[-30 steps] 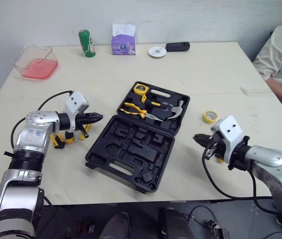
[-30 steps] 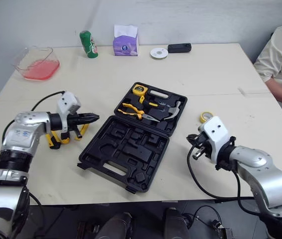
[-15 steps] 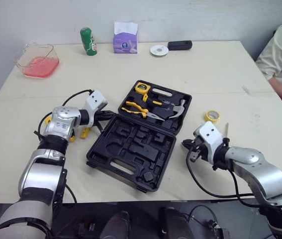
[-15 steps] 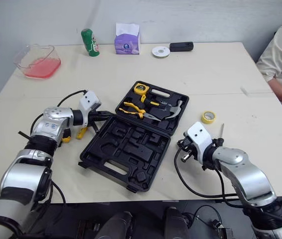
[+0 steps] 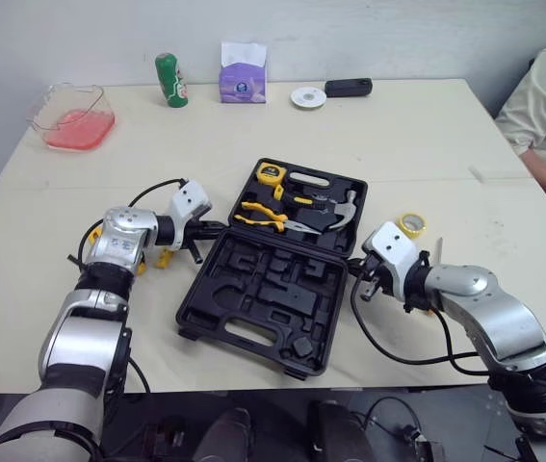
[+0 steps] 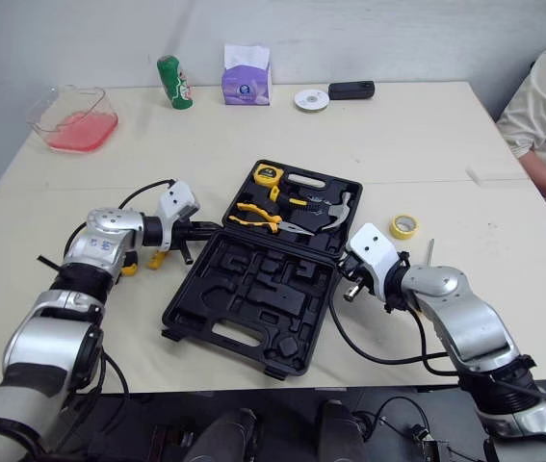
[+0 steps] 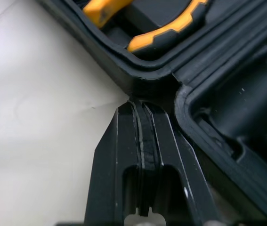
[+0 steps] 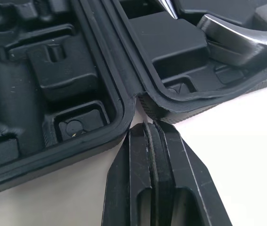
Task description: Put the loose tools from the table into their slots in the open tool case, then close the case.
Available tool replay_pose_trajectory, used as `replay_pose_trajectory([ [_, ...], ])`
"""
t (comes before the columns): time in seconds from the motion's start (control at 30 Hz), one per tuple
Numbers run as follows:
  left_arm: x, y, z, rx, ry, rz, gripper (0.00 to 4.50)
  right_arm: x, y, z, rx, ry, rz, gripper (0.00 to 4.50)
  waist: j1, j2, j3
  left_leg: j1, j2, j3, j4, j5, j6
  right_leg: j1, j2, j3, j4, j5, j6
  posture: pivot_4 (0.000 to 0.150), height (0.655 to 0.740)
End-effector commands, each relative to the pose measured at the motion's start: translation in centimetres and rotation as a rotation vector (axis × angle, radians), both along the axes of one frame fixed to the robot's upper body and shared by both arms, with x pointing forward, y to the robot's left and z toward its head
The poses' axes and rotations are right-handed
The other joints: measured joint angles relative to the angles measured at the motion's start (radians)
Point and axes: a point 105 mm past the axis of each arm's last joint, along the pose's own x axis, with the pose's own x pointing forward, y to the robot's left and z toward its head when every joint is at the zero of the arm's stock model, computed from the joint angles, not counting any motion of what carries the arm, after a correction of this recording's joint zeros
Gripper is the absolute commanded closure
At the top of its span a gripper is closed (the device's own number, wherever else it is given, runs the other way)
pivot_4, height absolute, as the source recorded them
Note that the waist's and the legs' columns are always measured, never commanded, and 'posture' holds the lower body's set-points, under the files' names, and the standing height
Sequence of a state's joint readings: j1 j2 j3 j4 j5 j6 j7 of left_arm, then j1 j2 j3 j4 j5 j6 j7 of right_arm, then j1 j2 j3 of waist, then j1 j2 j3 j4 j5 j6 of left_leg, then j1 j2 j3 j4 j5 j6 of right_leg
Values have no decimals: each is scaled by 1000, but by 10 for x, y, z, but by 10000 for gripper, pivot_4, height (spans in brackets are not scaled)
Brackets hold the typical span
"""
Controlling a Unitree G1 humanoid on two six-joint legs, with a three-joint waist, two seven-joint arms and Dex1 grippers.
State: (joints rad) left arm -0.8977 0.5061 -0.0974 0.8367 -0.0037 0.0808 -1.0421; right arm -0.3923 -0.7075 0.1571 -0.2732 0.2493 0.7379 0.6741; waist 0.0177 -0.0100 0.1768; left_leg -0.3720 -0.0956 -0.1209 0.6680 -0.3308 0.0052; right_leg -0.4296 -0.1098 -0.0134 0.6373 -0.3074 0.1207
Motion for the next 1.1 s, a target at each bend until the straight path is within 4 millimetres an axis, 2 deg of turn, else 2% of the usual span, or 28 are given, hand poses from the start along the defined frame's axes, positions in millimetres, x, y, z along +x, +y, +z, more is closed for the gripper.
replay_pose_trajectory([
  [0.03, -15, -21, 4, -42, 4, -105, 44516, -2, 16, 14, -25, -58, 123, 45000, -1, 0, 0, 0, 0, 0, 0, 0, 0, 0, 0, 0, 0, 0, 0, 1500, 7400],
  [0.4, -60, -24, -15, -46, 61, -115, 44516, 8, 26, 11, -165, -76, 315, 45000, -20, 1, 0, 0, 1, 0, 0, 0, 0, 0, -2, 1, 0, 0, 0, 1500, 7400],
  [0.6, -61, -16, -16, -64, 62, -33, 44516, 26, 26, 19, -162, -114, 298, 45000, -22, 1, -1, 2, 1, 0, 0, 0, 0, 0, -1, 2, 0, 0, 0, 1500, 7400],
  [0.83, -55, -9, -15, -69, 61, 27, 44516, 24, 17, 14, -190, -94, 299, 45000, -19, 1, -1, 2, 1, 0, 0, 0, 0, 0, -1, 2, 0, 0, 0, 1500, 7400],
  [0.9, -54, 0, -17, -58, 58, 59, 44516, 25, 2, 13, -227, -96, 252, 45000, -19, 1, -1, 2, 1, 0, 0, 0, 0, 0, -1, 2, 0, 0, 0, 1500, 7400],
  [0.97, -56, 19, -13, -69, 53, 124, 44516, 25, -23, 20, -232, -92, 155, 45000, -19, 1, -1, 2, 1, 0, 0, 0, 0, 0, -1, 2, 0, 0, 0, 1500, 7400],
  [1.03, -67, 43, 1, -158, 49, 193, 44516, 13, -39, 40, -107, -70, 93, 45000, -18, 1, -1, 1, 1, 0, -1, 0, 0, 0, -2, 2, 0, 0, 0, 1500, 7400],
  [1.1, -90, 64, 18, -291, 70, 230, 44516, -7, -49, 57, 33, -45, 84, 45000, -24, 1, -1, 0, 1, 0, -2, 0, 0, -2, -2, 4, -1, 0, 0, 1500, 7400],
])
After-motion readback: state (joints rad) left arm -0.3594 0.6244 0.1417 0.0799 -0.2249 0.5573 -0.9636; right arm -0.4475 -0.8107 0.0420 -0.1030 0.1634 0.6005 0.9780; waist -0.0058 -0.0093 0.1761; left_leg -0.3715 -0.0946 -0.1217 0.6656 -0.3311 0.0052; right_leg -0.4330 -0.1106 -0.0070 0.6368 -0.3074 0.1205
